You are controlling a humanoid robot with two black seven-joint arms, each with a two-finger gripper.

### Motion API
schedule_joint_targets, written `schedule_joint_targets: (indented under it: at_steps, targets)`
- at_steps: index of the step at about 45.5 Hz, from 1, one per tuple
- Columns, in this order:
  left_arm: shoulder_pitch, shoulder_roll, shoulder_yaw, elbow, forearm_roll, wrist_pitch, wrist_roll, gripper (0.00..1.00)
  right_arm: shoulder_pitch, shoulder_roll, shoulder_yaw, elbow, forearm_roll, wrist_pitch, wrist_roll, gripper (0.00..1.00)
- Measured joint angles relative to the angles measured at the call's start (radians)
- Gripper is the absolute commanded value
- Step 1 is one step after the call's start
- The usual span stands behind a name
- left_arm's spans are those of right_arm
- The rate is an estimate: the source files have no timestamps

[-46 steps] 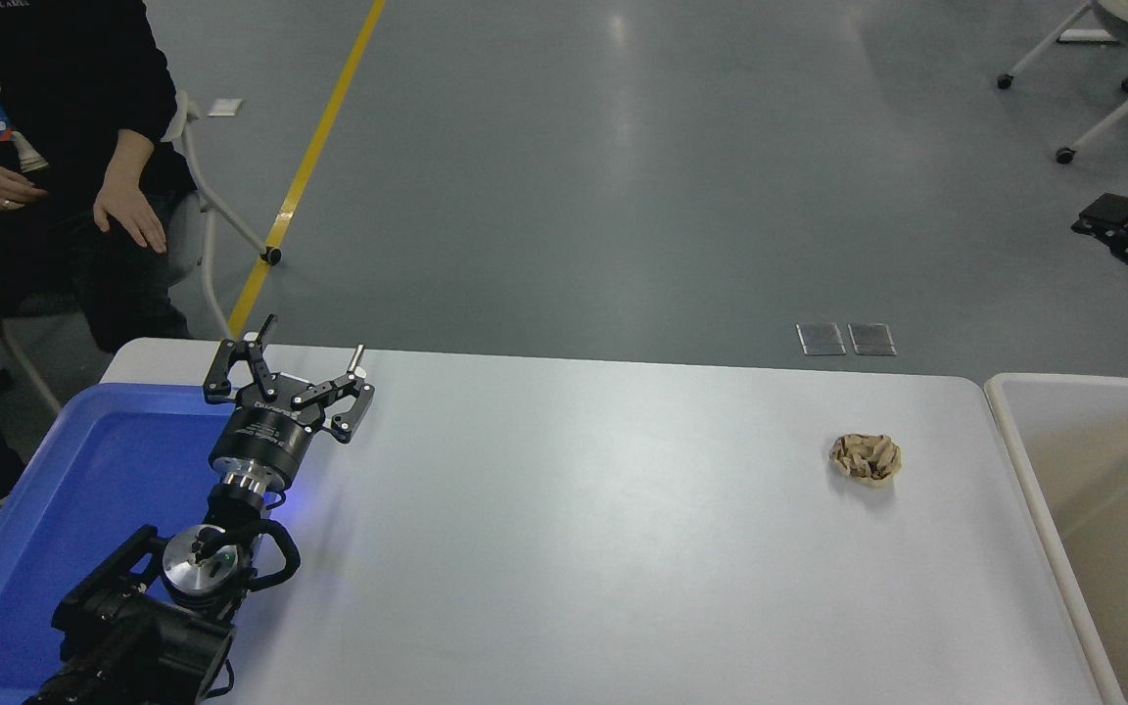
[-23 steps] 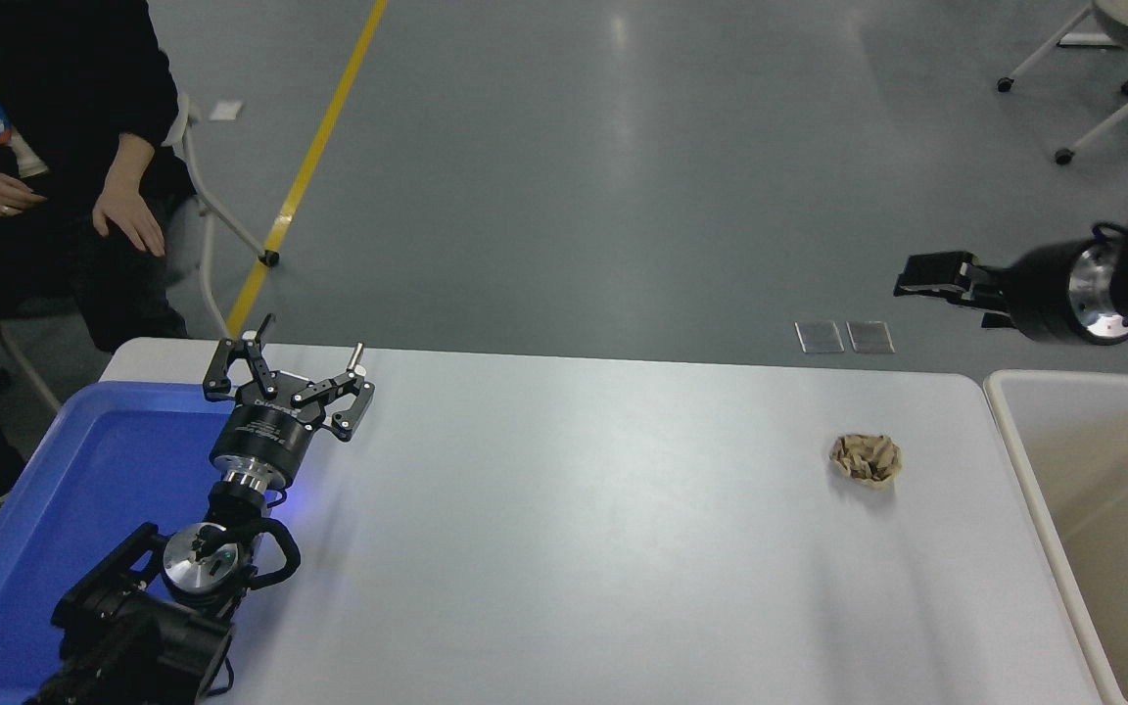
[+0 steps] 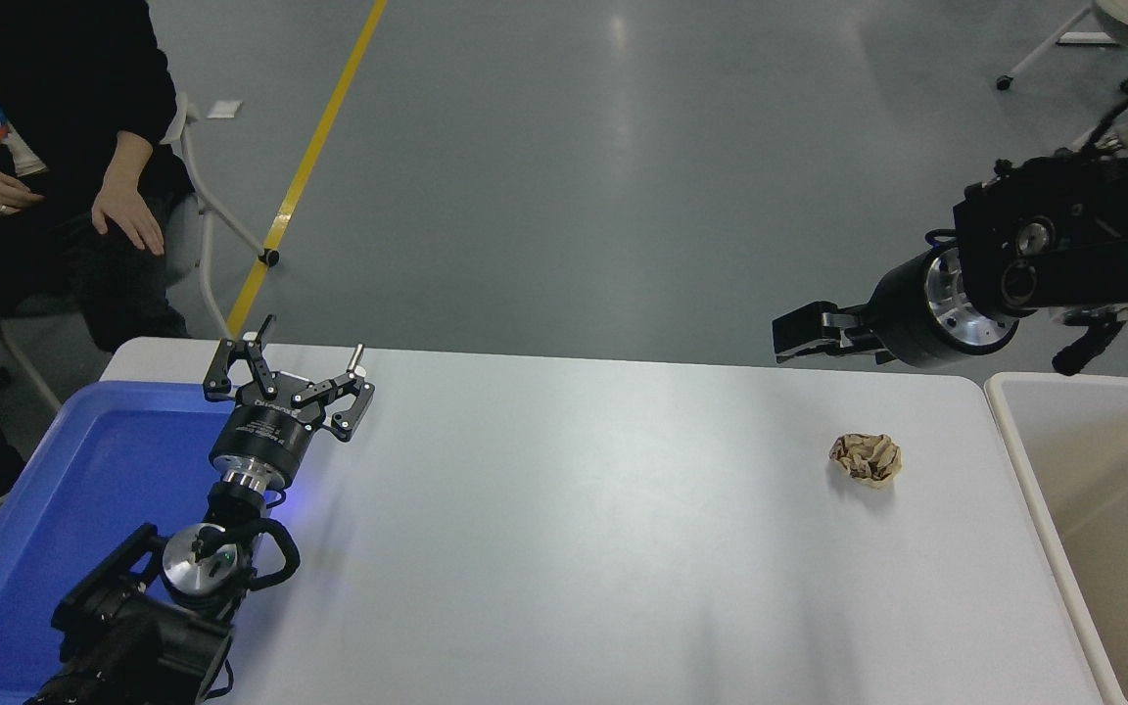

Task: Pick up foil plate and place in dustbin

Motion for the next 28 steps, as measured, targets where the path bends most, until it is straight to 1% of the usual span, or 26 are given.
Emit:
schedule_joint_targets:
  at_steps: [15, 28]
  targets:
    - [0.0, -0.001, 0.0, 0.0, 0.0, 0.0, 0.0, 0.99, 0.065, 0.024, 0.005, 0.002, 0.029, 0.224, -0.002, 1.0]
    - [0.0, 0.0, 0.0, -0.001, 0.0, -0.001, 0.0, 0.99, 0.113, 0.024, -0.035, 0.001, 0.023, 0.298, -0.005, 1.0]
